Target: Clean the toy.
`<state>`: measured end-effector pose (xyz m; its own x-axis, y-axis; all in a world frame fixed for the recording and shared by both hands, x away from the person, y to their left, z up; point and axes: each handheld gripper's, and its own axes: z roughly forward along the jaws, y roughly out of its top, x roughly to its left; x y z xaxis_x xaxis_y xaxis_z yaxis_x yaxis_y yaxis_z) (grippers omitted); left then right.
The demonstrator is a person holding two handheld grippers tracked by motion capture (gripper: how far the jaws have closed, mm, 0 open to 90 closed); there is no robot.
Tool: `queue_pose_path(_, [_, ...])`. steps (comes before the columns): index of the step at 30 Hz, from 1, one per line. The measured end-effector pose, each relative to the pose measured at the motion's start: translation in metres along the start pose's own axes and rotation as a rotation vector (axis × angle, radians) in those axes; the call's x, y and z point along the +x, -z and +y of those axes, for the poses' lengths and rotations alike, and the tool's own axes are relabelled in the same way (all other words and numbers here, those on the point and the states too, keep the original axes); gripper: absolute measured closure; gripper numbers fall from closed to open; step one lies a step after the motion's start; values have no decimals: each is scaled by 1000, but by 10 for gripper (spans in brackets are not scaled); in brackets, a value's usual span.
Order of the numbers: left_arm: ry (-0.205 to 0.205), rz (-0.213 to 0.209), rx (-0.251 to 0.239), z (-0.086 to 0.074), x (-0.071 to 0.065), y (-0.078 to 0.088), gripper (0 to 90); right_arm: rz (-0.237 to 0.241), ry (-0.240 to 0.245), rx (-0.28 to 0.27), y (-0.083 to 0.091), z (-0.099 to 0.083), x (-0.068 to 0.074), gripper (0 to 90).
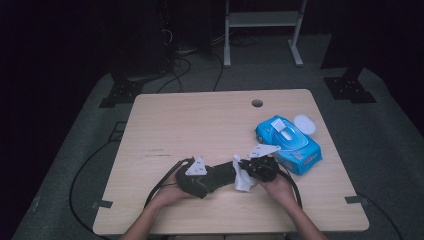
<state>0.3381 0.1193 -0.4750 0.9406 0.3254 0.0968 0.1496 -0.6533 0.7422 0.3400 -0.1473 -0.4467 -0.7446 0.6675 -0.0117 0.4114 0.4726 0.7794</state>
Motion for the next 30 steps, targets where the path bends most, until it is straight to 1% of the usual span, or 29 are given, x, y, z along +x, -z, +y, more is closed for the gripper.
queue_pose_path(2, [-12, 3, 7, 0, 0, 0, 240, 5, -25, 1, 5, -4, -5, 841])
queue_pose_path(4, [-14, 1, 9, 0, 0, 0, 240, 22, -26, -3, 8, -7, -2, 841])
queue_pose_path(5, [-14, 1, 9, 0, 0, 0, 240, 40, -18, -1, 9, -7, 1, 841])
queue_pose_path(6, [-14, 3, 8, 0, 0, 0, 240, 48, -3, 5, 9, -7, 5, 841])
queue_pose_path(7, [-14, 3, 9, 0, 0, 0, 240, 46, 21, 8, 8, -6, 9, 841])
queue_pose_path(8, [-11, 3, 9, 0, -1, 1, 240, 40, 34, 13, 8, -6, 10, 841])
queue_pose_path(9, [-9, 2, 9, 0, -1, 1, 240, 42, 35, 15, 8, -5, 10, 841])
queue_pose_path(11, [-7, 1, 10, -1, 0, 2, 240, 36, 17, 14, 8, -7, 5, 841])
queue_pose_path(13, [-7, -1, 9, -1, 0, 2, 240, 13, -1, 21, 10, -9, -1, 841])
queue_pose_path(15, [-11, -1, 9, -1, 0, 1, 240, 22, -21, 18, 12, -10, -3, 841])
queue_pose_path(17, [-9, -2, 7, -1, 0, 1, 240, 38, -14, 11, 11, -9, 1, 841])
queue_pose_path(19, [-12, -2, 9, -1, 1, 1, 240, 68, 1, 7, 7, -7, 8, 841])
queue_pose_path(21, [-9, -2, 9, -1, 0, 2, 240, 59, 41, 15, 5, -4, 13, 841])
queue_pose_path(22, [-9, -2, 9, -1, 0, 2, 240, 63, 38, 15, 5, -4, 12, 841])
queue_pose_path(23, [-8, -2, 9, -1, 0, 2, 240, 65, 24, 14, 6, -5, 9, 841])
queue_pose_path(26, [-10, -3, 9, -1, 0, 2, 240, 53, -12, 13, 9, -8, 2, 841])
queue_pose_path(27, [-13, -3, 9, 0, 0, 1, 240, 55, -22, 12, 9, -8, 2, 841])
queue_pose_path(28, [-14, -4, 10, 0, 0, 1, 240, 55, -17, 12, 9, -8, 3, 841])
queue_pose_path(29, [-15, -4, 9, 0, 0, 1, 240, 66, -14, 10, 8, -7, 6, 841])
queue_pose_path(30, [-15, -4, 9, 0, 0, 1, 240, 87, -11, 4, 6, -6, 9, 841])
